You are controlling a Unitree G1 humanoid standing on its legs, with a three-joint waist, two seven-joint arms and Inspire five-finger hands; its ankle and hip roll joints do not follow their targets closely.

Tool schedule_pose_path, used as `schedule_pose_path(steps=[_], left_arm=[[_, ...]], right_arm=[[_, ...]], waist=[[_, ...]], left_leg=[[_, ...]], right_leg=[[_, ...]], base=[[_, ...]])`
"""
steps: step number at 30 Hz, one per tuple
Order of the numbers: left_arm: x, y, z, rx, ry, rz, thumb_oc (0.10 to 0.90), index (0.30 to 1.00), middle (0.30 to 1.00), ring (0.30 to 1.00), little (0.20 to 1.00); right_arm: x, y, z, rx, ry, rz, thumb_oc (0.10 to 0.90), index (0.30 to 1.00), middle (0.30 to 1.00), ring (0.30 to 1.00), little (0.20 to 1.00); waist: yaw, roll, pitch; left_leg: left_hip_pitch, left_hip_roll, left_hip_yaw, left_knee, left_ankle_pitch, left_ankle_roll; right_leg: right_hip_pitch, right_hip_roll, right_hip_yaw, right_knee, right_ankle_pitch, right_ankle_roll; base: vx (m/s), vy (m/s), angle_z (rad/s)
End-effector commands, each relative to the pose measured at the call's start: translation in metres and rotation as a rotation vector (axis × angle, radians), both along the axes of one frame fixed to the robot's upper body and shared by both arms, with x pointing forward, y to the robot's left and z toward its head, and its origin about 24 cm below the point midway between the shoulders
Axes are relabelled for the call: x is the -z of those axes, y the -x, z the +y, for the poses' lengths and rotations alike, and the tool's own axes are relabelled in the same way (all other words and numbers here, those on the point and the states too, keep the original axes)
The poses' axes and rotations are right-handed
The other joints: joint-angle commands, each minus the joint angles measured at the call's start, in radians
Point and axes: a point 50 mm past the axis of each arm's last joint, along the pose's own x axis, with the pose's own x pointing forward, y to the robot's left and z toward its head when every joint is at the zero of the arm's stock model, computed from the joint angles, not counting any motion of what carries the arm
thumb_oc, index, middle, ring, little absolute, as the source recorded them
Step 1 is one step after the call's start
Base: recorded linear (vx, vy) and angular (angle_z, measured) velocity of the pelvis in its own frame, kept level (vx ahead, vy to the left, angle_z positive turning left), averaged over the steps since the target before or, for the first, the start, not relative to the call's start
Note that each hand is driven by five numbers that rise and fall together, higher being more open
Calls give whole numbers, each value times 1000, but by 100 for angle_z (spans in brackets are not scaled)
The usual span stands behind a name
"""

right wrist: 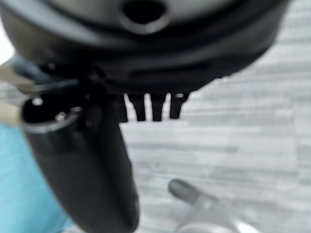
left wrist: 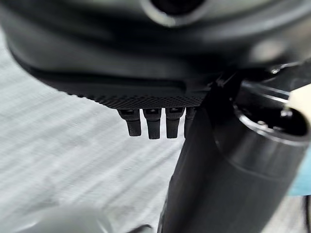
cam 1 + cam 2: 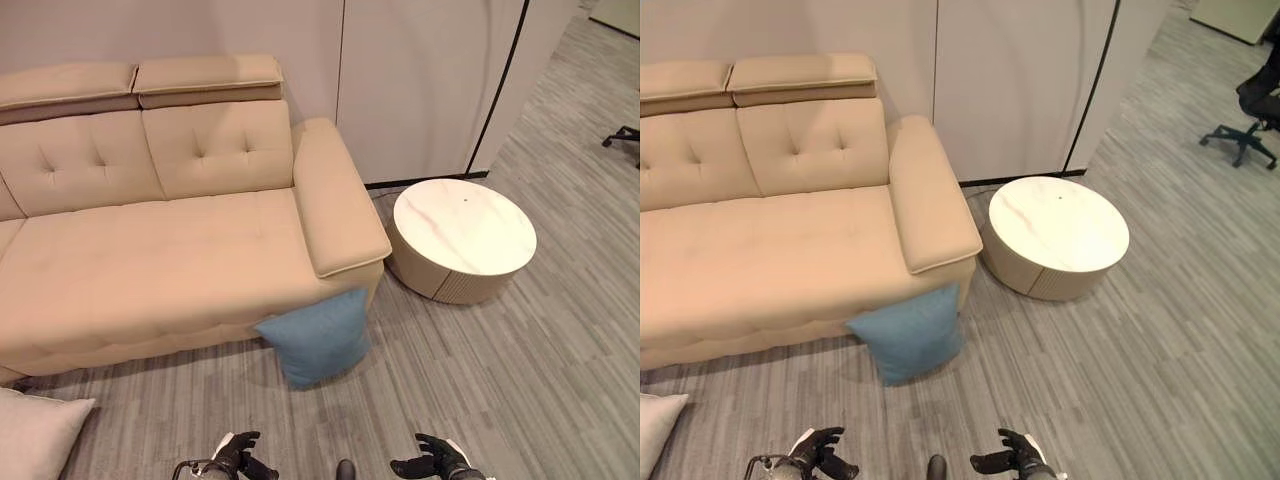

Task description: Pick up all the scattered cushions and arrange them neatly on the sofa.

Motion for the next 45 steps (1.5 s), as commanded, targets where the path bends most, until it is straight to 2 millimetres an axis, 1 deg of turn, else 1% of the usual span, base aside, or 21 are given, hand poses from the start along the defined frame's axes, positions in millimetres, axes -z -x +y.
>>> schedule_pose_path(steps=[1, 3, 5, 7, 9, 14, 15, 17, 20, 21, 24, 25, 27, 29, 30, 32, 34, 36, 38, 40, 45], left_arm=[[-2, -10, -17, 42, 45, -51, 800, 900, 900, 900, 900], [-1, -7, -18, 56, 49, -36, 800, 900, 900, 900, 900], [0, -5, -18, 60, 49, -29, 800, 900, 900, 900, 900], [3, 2, -19, 51, 56, -8, 800, 900, 900, 900, 900], [5, 9, -15, 30, 49, 12, 800, 900, 900, 900, 900], [7, 19, -4, -15, 36, 52, 800, 900, 900, 900, 900], [7, 19, -1, -20, 29, 54, 800, 900, 900, 900, 900], [6, 20, 3, -18, 20, 57, 800, 900, 900, 900, 900], [6, 20, 5, -26, 15, 55, 800, 900, 900, 900, 900], [5, 18, 4, -20, 12, 49, 800, 900, 900, 900, 900], [6, 18, 3, -14, 11, 48, 800, 900, 900, 900, 900], [5, 17, 3, -16, 6, 40, 800, 900, 900, 900, 900], [5, 19, 7, -23, -7, 42, 800, 900, 900, 900, 900], [4, 13, 4, -35, 6, 16, 800, 900, 900, 900, 900], [-2, -6, -3, -44, 26, -56, 800, 900, 900, 900, 900], [-5, -12, -5, -46, 34, -82, 800, 900, 900, 900, 900], [-7, -17, -8, -45, 45, -103, 800, 900, 900, 900, 900], [-7, -17, -9, -46, 54, -109, 800, 900, 900, 900, 900], [-6, -15, -9, -49, 59, -102, 800, 900, 900, 900, 900], [-7, -15, -8, -50, 56, -103, 800, 900, 900, 900, 900], [-7, -15, -2, -50, 42, -97, 800, 900, 900, 900, 900]], right_arm=[[-8, -5, -25, 48, 56, -48, 800, 900, 900, 900, 900], [-8, -4, -25, 47, 55, -47, 800, 900, 900, 900, 900], [-8, -4, -24, 44, 55, -47, 800, 900, 900, 900, 900], [-7, -4, -23, 39, 54, -47, 800, 900, 900, 900, 900], [-6, -3, -20, 30, 47, -41, 800, 900, 900, 900, 900], [-4, -3, -13, 0, 35, -26, 800, 900, 900, 900, 900], [-5, -6, -10, -8, 25, -33, 800, 900, 900, 900, 900], [-4, -7, -7, -6, 12, -37, 800, 900, 900, 900, 900], [-5, -8, -5, -6, 6, -44, 800, 900, 900, 900, 900], [-6, -11, -6, -5, 9, -52, 800, 900, 900, 900, 900], [-6, -13, -7, -5, 15, -55, 800, 900, 900, 900, 900], [-7, -15, -9, -15, 24, -55, 800, 900, 900, 900, 900], [-6, -12, -8, -27, 23, -44, 800, 900, 900, 900, 900], [-7, -10, -14, -4, 29, -50, 800, 900, 900, 900, 900], [-11, -14, -22, 29, 48, -80, 800, 900, 900, 900, 900], [-12, -15, -24, 34, 54, -86, 800, 900, 900, 900, 900], [-12, -13, -27, 48, 56, -83, 800, 900, 900, 900, 900], [-11, -9, -29, 59, 56, -74, 800, 900, 900, 900, 900], [-11, -7, -30, 58, 62, -69, 800, 900, 900, 900, 900], [-11, -9, -29, 59, 60, -78, 800, 900, 900, 900, 900], [-10, -8, -25, 45, 52, -79, 800, 900, 900, 900, 900]], waist=[[-17, 24, 23], [-15, 33, 22], [-11, 39, 24], [-2, 51, 26], [7, 55, 19], [26, 59, 10], [24, 62, 20], [17, 63, 19], [14, 64, 17], [14, 71, 20], [6, 67, 23], [-10, 63, 27], [-11, 45, 13], [-19, 46, 8], [-29, 43, 32], [-32, 39, 41], [-36, 38, 44], [-38, 39, 42], [-36, 43, 39], [-41, 49, 40], [-36, 41, 36]], left_leg=[[5, 5, 12, -313, 78, 36], [-12, -44, 60, -414, 74, 48], [-32, -65, 69, -423, 89, 52], [-24, -75, 69, -457, 101, 58], [-12, -95, 23, -461, 102, 71], [34, -90, 16, -496, 85, 113], [46, -87, 10, -495, 82, 127], [65, -84, -13, -507, 76, 131], [80, -75, -28, -519, 70, 128], [87, -58, -42, -521, 59, 121], [105, -54, -63, -523, 43, 114], [141, -41, -106, -536, 23, 100], [170, -3, -131, -557, 15, 68], [147, 45, -151, -539, 40, 33], [57, 88, -98, -450, 106, 2], [33, 92, -76, -417, 118, 3], [25, 99, -15, -406, 111, 5], [24, 83, 13, -422, 89, 13], [1, 31, 40, -466, 71, 35], [3, 23, 64, -491, 78, 39], [7, 11, 55, -504, 82, 46]], right_leg=[[7, -38, 34, 74, -86, 163], [28, -28, 33, 66, -97, 171], [35, -20, 39, 69, -101, 171], [43, 0, 61, 83, -114, 174], [43, 5, 73, 119, -128, 176], [-11, -25, 34, 303, -137, 220], [-59, -38, 21, 405, -95, 249], [-89, -44, 39, 437, -77, 259], [-91, -63, 55, 393, -91, 247], [-113, -93, 66, 338, -90, 238], [-135, -116, 105, 252, -62, 241], [-170, -109, 184, 193, -22, 258], [-157, -98, 185, 180, -31, 255], [-137, -76, 163, 183, -52, 237], [-105, -66, 108, 159, -72, 210], [-100, -65, 92, 155, -75, 202], [-89, -63, 74, 147, -85, 192], [-80, -61, 65, 139, -90, 189], [-68, -53, 48, 136, -103, 186], [-73, -44, 43, 146, -112, 189], [-70, -40, 41, 156, -115, 189]], base=[[150, -38, -9], [155, 0, 10], [116, 34, 21], [121, 59, -10], [145, 62, -32], [104, 58, -8], [72, 40, -7], [126, -32, 4], [111, -94, 39], [170, -212, 38], [161, -204, 7], [293, -408, 4], [298, -587, 52], [120, -618, 143], [-28, -572, 107], [-34, -292, 76], [19, -113, 72], [56, -101, 3], [107, -62, 39], [63, 18, 37], [62, 35, -12]])
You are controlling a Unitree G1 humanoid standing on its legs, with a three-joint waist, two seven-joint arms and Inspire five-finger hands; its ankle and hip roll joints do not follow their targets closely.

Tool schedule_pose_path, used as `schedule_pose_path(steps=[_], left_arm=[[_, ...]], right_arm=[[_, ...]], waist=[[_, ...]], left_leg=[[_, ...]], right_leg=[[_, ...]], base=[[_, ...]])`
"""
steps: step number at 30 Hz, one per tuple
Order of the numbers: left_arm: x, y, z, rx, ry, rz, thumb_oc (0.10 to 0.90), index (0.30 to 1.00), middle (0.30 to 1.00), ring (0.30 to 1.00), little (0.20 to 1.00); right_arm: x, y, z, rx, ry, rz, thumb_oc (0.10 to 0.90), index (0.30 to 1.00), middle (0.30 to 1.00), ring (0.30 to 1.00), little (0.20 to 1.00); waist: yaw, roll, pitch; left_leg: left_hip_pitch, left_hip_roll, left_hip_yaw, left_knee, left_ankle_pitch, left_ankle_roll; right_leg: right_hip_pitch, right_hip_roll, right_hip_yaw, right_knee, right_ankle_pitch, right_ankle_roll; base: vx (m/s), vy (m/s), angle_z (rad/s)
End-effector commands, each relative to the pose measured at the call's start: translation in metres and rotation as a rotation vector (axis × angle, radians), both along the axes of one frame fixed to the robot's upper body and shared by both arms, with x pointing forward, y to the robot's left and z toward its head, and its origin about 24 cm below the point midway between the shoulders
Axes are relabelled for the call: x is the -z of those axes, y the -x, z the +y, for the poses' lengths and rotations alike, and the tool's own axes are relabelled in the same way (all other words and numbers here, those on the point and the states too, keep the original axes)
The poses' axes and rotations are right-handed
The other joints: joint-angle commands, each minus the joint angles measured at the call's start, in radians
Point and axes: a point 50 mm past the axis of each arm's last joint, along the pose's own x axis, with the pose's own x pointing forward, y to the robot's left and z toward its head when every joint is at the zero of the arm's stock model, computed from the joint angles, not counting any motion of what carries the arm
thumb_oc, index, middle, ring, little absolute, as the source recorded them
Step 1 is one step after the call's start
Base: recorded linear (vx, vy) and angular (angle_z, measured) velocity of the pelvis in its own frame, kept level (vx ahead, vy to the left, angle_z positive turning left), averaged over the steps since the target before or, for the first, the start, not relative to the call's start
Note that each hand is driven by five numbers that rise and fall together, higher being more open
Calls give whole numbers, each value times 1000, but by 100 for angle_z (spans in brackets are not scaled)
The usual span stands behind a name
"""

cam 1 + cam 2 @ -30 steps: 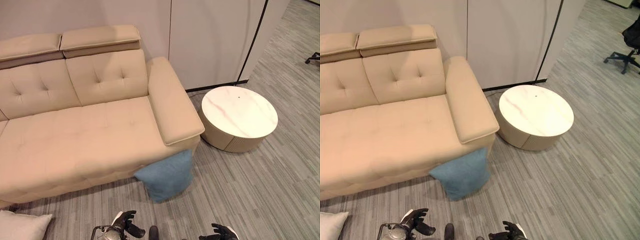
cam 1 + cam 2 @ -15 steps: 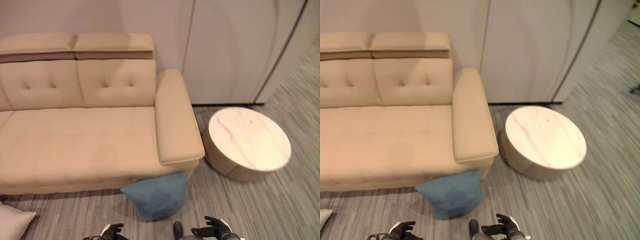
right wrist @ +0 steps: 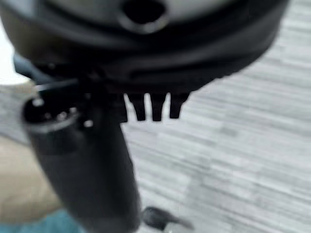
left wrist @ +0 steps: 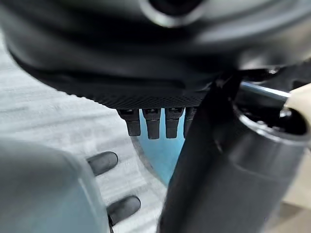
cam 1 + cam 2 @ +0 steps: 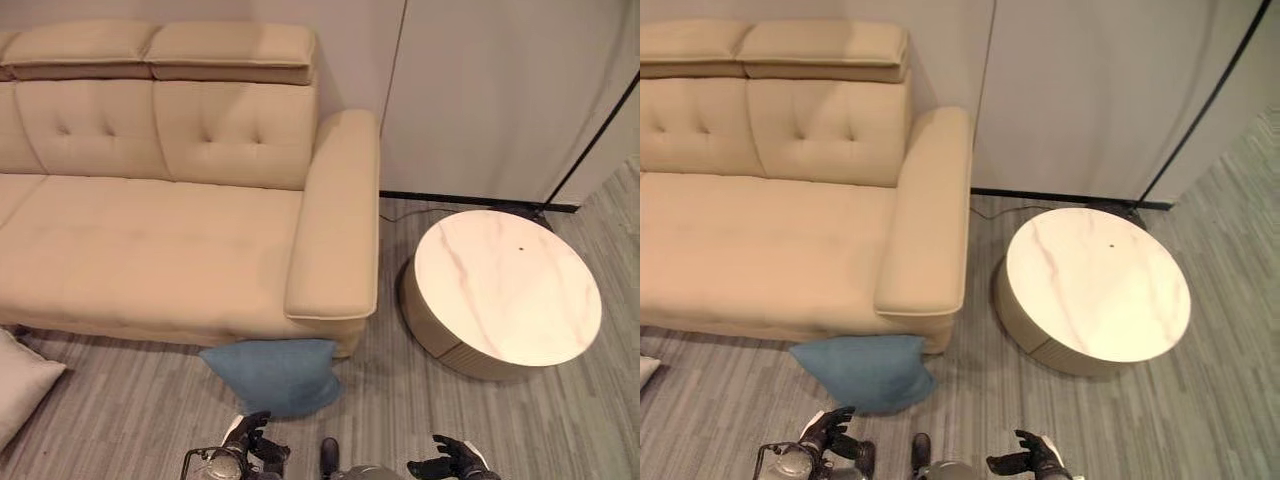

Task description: Pick up all the scattered cushions and arrange them neatly on the sofa.

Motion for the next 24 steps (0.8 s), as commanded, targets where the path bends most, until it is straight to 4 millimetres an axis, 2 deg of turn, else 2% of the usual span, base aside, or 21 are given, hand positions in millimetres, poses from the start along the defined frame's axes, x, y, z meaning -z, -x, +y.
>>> schedule_pose_path(steps=[1, 8, 13, 16, 19, 21, 22, 23, 24], left_arm=[[-4, -6, 11, -11, -26, -25, 800, 900, 900, 900, 900], [-1, 3, 14, -2, -24, 8, 800, 900, 900, 900, 900], [2, 10, 16, 6, -26, 38, 800, 900, 900, 900, 900], [2, 11, 17, 7, -29, 42, 800, 900, 900, 900, 900], [1, 11, 23, -9, -39, 47, 800, 900, 900, 900, 900], [0, 10, 26, -14, -46, 44, 800, 900, 900, 900, 900], [0, 11, 27, -16, -47, 44, 800, 900, 900, 900, 900], [0, 11, 28, -11, -48, 44, 800, 900, 900, 900, 900], [1, 13, 29, -14, -51, 48, 800, 900, 900, 900, 900]], right_arm=[[-4, -4, -4, -6, 7, -50, 800, 900, 900, 900, 900], [1, 4, 4, -32, -13, -15, 800, 900, 900, 900, 900], [3, 5, 11, -53, -31, -4, 800, 900, 900, 900, 900], [2, 1, 12, -61, -34, -12, 800, 900, 900, 900, 900], [0, -9, 17, -89, -37, -29, 800, 900, 900, 900, 900], [-1, -13, 21, -103, -46, -43, 800, 900, 900, 900, 900], [-1, -13, 20, -102, -49, -47, 800, 900, 900, 900, 900], [-1, -12, 19, -94, -48, -45, 800, 900, 900, 900, 900], [-1, -10, 18, -91, -45, -39, 800, 900, 900, 900, 900]], waist=[[26, 15, -46], [42, -3, -65], [58, -12, -67], [62, -11, -63], [74, -1, -38], [69, 4, -30], [60, 6, -33], [56, 4, -38], [64, 0, -37]], left_leg=[[43, 16, 26, -20, -46, 24], [91, -1, 19, -75, -47, 41], [93, -23, 7, -61, -62, 57], [89, -33, -1, -57, -64, 66], [79, -46, -20, -43, -58, 83], [76, -53, -37, -42, -49, 88], [78, -63, -54, -47, -40, 91], [76, -75, -60, -54, -36, 90], [75, -80, -58, -53, -37, 85]], right_leg=[[37, -126, 81, -9, 48, -19], [82, -142, 86, -57, 72, 0], [89, -159, 99, -64, 91, 21], [71, -167, 104, -41, 97, 31], [6, -178, 97, 73, 113, 54], [-22, -138, 108, 128, 111, 50], [-35, -88, 138, 144, 101, 47], [-16, -63, 150, 116, 78, 44], [6, -70, 124, 91, 64, 32]], base=[[119, 84, -1], [67, 102, 0], [8, 117, -4], [-36, 88, -1], [-88, 121, -6], [-45, 84, -1], [-3, 75, 10], [-7, 44, 17], [-10, 10, 20]])
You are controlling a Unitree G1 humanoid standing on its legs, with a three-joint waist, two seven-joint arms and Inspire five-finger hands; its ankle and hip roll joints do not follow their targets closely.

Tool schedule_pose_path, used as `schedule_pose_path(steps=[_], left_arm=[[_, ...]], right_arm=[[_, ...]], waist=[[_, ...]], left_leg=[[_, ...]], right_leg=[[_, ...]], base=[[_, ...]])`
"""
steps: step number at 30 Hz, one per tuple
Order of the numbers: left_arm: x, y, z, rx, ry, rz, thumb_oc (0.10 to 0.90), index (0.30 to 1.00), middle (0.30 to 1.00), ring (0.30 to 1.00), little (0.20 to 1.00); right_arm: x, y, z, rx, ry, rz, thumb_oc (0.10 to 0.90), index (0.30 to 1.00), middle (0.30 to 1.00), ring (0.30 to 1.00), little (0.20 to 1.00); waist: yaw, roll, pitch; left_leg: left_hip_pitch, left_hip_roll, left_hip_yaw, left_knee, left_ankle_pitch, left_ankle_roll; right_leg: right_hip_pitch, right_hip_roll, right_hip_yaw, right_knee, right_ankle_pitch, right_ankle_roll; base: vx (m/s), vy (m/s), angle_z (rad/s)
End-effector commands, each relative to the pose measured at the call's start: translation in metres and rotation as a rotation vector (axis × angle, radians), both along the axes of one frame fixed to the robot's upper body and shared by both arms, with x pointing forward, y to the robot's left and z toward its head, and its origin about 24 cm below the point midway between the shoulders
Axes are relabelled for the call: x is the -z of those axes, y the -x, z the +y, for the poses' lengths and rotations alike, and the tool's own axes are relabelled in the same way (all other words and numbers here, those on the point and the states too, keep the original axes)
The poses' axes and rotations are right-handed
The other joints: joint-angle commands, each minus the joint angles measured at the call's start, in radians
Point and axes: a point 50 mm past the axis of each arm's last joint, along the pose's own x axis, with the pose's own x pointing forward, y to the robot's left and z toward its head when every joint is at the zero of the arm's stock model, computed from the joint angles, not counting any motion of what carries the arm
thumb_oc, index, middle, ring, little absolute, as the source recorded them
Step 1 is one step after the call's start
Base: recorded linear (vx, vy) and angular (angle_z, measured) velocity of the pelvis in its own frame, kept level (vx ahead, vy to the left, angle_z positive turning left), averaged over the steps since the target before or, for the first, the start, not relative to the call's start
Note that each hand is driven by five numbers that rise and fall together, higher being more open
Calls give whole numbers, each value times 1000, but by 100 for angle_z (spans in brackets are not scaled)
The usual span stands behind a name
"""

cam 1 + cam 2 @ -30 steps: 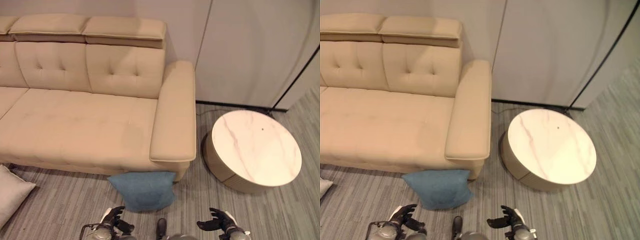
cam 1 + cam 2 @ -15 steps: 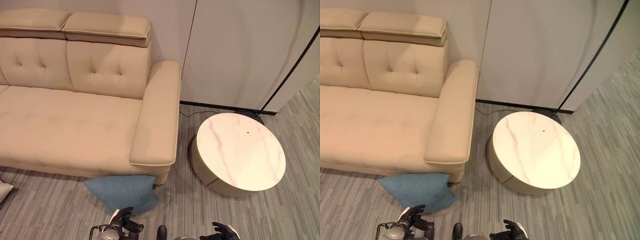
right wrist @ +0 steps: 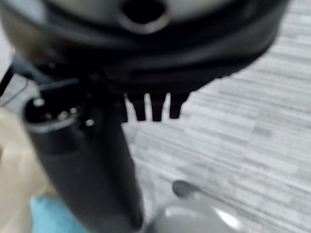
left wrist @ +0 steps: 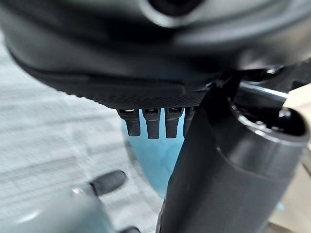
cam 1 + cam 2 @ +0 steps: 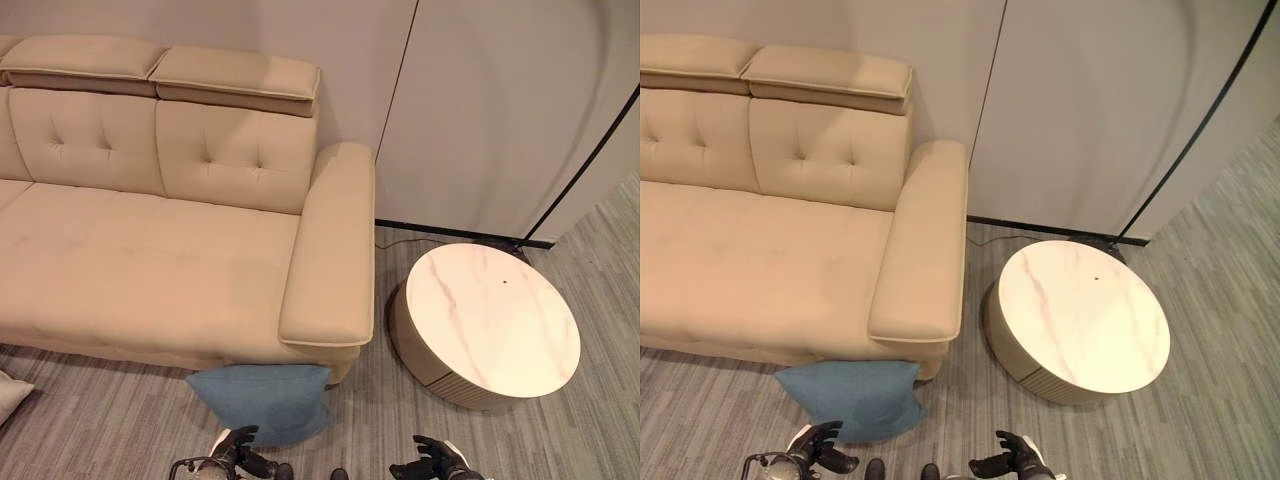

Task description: Pick up all the scattered cushions and arrange them neatly on the sofa.

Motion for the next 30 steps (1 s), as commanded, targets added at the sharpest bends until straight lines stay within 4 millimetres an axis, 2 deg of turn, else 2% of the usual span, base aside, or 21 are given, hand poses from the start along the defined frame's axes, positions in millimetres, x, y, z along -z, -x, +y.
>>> schedule_pose_path(steps=[1, 2, 3, 6, 9, 10, 11, 14, 16, 17, 18, 21, 22, 24, 25, 26, 27, 28, 29, 30], left_arm=[[-6, -11, 6, 31, -11, -49, 800, 900, 900, 900, 900], [-5, -10, 4, 56, -7, -39, 800, 900, 900, 900, 900], [-5, -12, 3, 56, -2, -47, 800, 900, 900, 900, 900], [-8, -21, -3, 54, 14, -84, 800, 900, 900, 900, 900], [-8, -23, -10, 58, 28, -94, 800, 900, 900, 900, 900], [-8, -23, -10, 58, 28, -93, 800, 900, 900, 900, 900], [-6, -20, -13, 71, 32, -85, 800, 900, 900, 900, 900], [-5, -18, -16, 91, 31, -74, 800, 900, 900, 900, 900], [-7, -24, -19, 112, 33, -92, 800, 900, 900, 900, 900], [-11, -34, -22, 131, 33, -124, 800, 900, 900, 900, 900], [-19, -51, -24, 143, 31, -185, 800, 900, 900, 900, 900], [-47, -98, -20, 81, 24, -386, 800, 900, 900, 900, 900], [-47, -98, -20, 81, 24, -386, 800, 900, 900, 900, 900], [-68, -122, -15, 20, 30, -516, 800, 900, 900, 900, 900], [-68, -122, -15, 20, 30, -516, 800, 900, 900, 900, 900], [-86, -140, -12, -20, 31, -617, 800, 900, 900, 900, 900], [-86, -140, -12, -20, 31, -617, 800, 900, 900, 900, 900], [-95, -149, -12, -35, 39, -666, 800, 900, 900, 900, 900], [-113, -164, -9, -60, 31, -755, 800, 900, 900, 900, 900], [-120, -170, -8, -74, 34, -787, 800, 900, 900, 900, 900]], right_arm=[[-3, -6, -2, -24, 4, -37, 800, 900, 900, 900, 900], [-3, -2, -5, -14, 6, -35, 800, 900, 900, 900, 900], [-2, 2, -7, -4, 11, -28, 800, 900, 900, 900, 900], [-5, -1, -16, 14, 36, -39, 800, 900, 900, 900, 900], [-7, -6, -18, 11, 44, -45, 800, 900, 900, 900, 900], [-7, -5, -18, 11, 44, -45, 800, 900, 900, 900, 900], [-7, -5, -19, 3, 48, -44, 800, 900, 900, 900, 900], [-9, -8, -20, -8, 60, -55, 800, 900, 900, 900, 900], [-11, -13, -22, -13, 68, -73, 800, 900, 900, 900, 900], [-15, -22, -22, -15, 70, -101, 800, 900, 900, 900, 900], [-22, -41, -19, -23, 70, -162, 800, 900, 900, 900, 900], [-48, -92, -11, 1, 69, -350, 800, 900, 900, 900, 900], [-48, -92, -11, 1, 69, -350, 800, 900, 900, 900, 900], [-66, -117, -9, 55, 58, -464, 800, 900, 900, 900, 900], [-66, -117, -9, 55, 58, -464, 800, 900, 900, 900, 900], [-80, -134, -8, 108, 49, -549, 800, 900, 900, 900, 900], [-80, -134, -8, 108, 49, -549, 800, 900, 900, 900, 900], [-90, -144, -8, 127, 48, -599, 800, 900, 900, 900, 900], [-108, -161, -6, 158, 39, -691, 800, 900, 900, 900, 900], [-117, -169, -4, 162, 31, -736, 800, 900, 900, 900, 900]], waist=[[35, -47, 17], [25, -51, 5], [22, -54, 6], [25, -52, 39], [17, -53, 49], [17, -53, 49], [14, -48, 41], [9, -38, 38], [2, -23, 47], [-10, -14, 62], [-10, -14, 96], [0, -16, 145], [0, -16, 145], [0, -17, 165], [1, -16, 164], [0, -14, 171], [0, -14, 171], [-1, -12, 174], [-1, -7, 176], [-3, -6, 173]], left_leg=[[-16, -62, -40, 53, -98, 21], [-37, -73, -53, 57, -90, 9], [-55, -77, -41, 88, -91, -10], [-140, -72, 10, 220, -88, -59], [-160, -16, 67, 260, -124, -52], [-160, -16, 67, 262, -125, -52], [-145, 35, 84, 231, -118, -50], [-147, 83, 54, 187, -82, -65], [-149, 85, 14, 166, -72, -70], [-159, 82, 25, 166, -78, -72], [-212, 59, 20, 202, -90, -65], [-421, 23, 45, 328, -118, -42], [-422, 23, 45, 329, -118, -42], [-520, 18, 46, 376, -121, -40], [-522, 18, 47, 381, -124, -40], [-605, 17, 46, 418, -125, -40], [-606, 17, 45, 418, -125, -40], [-645, 15, 43, 435, -125, -39], [-725, 14, 39, 464, -126, -38], [-761, 13, 38, 478, -126, -39]], right_leg=[[33, -2, 64, -116, 103, 59], [60, 19, 98, -168, 72, 15], [70, 22, 120, -191, 76, 6], [88, 2, 101, -229, 93, -6], [87, -28, 75, -235, 92, -10], [88, -27, 75, -235, 91, -10], [88, -37, 65, -234, 80, -11], [81, -42, 61, -214, 58, -9], [59, -48, 63, -170, 38, -6], [16, -60, 67, -128, 33, -3], [-59, -70, 87, -75, 41, -1], [-275, -100, 122, 8, 75, 9], [-275, -100, 122, 8, 75, 9], [-369, -109, 131, 32, 90, 12], [-371, -108, 132, 35, 88, 12], [-449, -109, 136, 56, 97, 10], [-450, -109, 136, 56, 97, 10], [-489, -109, 140, 69, 99, 10], [-567, -107, 143, 94, 102, 10], [-598, -107, 148, 99, 103, 11]], base=[[-49, -16, 23], [-43, -16, 51], [-72, -15, 76], [-111, -5, 69], [-58, 33, 32], [22, 77, 5], [52, 74, 25], [62, 88, 17], [30, 185, -20], [-144, 294, -48], [-344, 297, -28], [-330, 201, -14], [-132, 59, -19], [-140, 22, -10], [-201, 19, -6], [-112, 7, 6], [-168, 8, 10], [-147, 12, 10], [-180, 8, 4], [-126, 7, 4]])
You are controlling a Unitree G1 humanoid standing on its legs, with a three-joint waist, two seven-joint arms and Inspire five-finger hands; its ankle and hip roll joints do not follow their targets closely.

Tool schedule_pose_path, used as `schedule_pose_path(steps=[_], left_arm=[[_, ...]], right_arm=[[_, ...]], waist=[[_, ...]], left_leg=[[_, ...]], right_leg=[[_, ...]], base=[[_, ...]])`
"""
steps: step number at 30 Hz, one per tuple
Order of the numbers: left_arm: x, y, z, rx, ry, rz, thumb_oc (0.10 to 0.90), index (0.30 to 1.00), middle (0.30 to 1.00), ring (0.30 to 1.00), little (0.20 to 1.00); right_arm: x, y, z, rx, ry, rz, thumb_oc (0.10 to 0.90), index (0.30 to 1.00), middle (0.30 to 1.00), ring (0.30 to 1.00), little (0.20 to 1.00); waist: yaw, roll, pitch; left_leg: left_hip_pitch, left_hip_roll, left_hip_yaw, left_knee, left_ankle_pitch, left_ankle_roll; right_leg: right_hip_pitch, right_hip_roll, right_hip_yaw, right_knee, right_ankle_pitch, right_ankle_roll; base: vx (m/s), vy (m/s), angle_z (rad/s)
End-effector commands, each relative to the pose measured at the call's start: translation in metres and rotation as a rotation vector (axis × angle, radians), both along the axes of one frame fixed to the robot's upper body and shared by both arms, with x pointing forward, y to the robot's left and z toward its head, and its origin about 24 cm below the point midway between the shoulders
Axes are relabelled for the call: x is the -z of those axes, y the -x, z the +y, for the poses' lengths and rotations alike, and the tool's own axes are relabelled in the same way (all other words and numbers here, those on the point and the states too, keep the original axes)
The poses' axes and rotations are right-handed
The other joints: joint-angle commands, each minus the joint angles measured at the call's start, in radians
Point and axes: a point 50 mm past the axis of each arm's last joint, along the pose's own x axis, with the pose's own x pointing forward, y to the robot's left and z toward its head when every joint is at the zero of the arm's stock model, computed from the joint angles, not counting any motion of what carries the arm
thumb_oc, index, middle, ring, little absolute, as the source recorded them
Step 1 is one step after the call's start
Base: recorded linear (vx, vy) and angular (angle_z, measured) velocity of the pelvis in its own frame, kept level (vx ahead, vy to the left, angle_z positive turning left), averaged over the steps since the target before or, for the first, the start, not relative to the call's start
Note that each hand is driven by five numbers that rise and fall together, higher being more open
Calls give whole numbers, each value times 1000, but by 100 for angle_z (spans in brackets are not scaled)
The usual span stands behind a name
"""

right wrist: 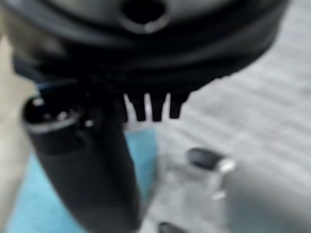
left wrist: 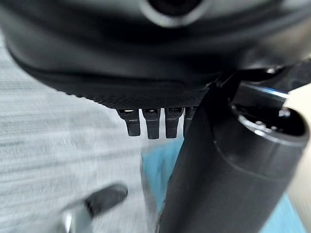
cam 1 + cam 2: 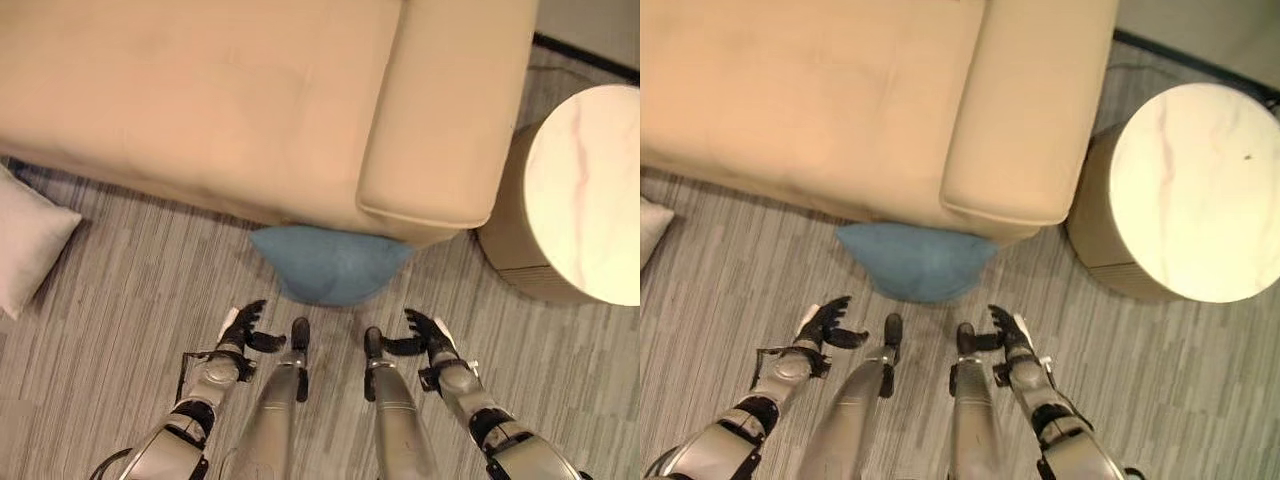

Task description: Pick up all the scattered cushions and arrange them neatly on the sofa.

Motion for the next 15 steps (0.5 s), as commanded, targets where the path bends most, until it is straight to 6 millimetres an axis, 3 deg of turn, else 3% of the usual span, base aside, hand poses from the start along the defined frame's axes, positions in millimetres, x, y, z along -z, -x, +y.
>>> schedule_pose_path(steps=[1, 3, 4, 5, 9, 15], left_arm=[[-4, 2, -11, -35, 75, -111, 800, 900, 900, 900, 900], [-35, -21, -7, -71, 90, -242, 800, 900, 900, 900, 900], [-42, -26, -5, -85, 93, -272, 800, 900, 900, 900, 900], [-42, -26, -5, -85, 94, -269, 800, 900, 900, 900, 900], [-81, -50, -3, -114, 82, -405, 800, 900, 900, 900, 900], [-114, -68, 1, -141, 91, -500, 800, 900, 900, 900, 900]], right_arm=[[6, 19, -25, 155, -11, -54, 800, 900, 900, 900, 900], [-27, -6, -20, 159, 1, -198, 800, 900, 900, 900, 900], [-36, -12, -18, 153, 14, -238, 800, 900, 900, 900, 900], [-36, -11, -18, 153, 14, -235, 800, 900, 900, 900, 900], [-81, -35, -11, 163, 58, -433, 800, 900, 900, 900, 900], [-103, -48, -12, 173, 16, -493, 800, 900, 900, 900, 900]], waist=[[-2, 2, -150], [-8, 9, -158], [-11, 10, -165], [-8, 13, -168], [-18, 21, -198], [-26, 24, -204]], left_leg=[[-75, 54, -44, 57, -96, -30], [-202, 56, -48, 110, -98, -29], [-241, 55, -54, 127, -99, -29], [-230, 57, -58, 140, -136, -32], [-359, 58, -68, 168, -137, -32], [-409, 57, -74, 150, -129, -33]], right_leg=[[-26, 48, -5, -123, 88, -31], [-148, 51, -4, -74, 87, -30], [-183, 50, -2, -61, 87, -29], [-174, 55, -2, -48, 55, -28], [-309, 56, 2, -8, 47, -31], [-363, 50, 1, -20, 56, -23]], base=[[-97, 5, 2], [-103, 0, 1], [0, 0, 0], [53, -20, -4], [12, -7, 1], [0, -1, -1]])
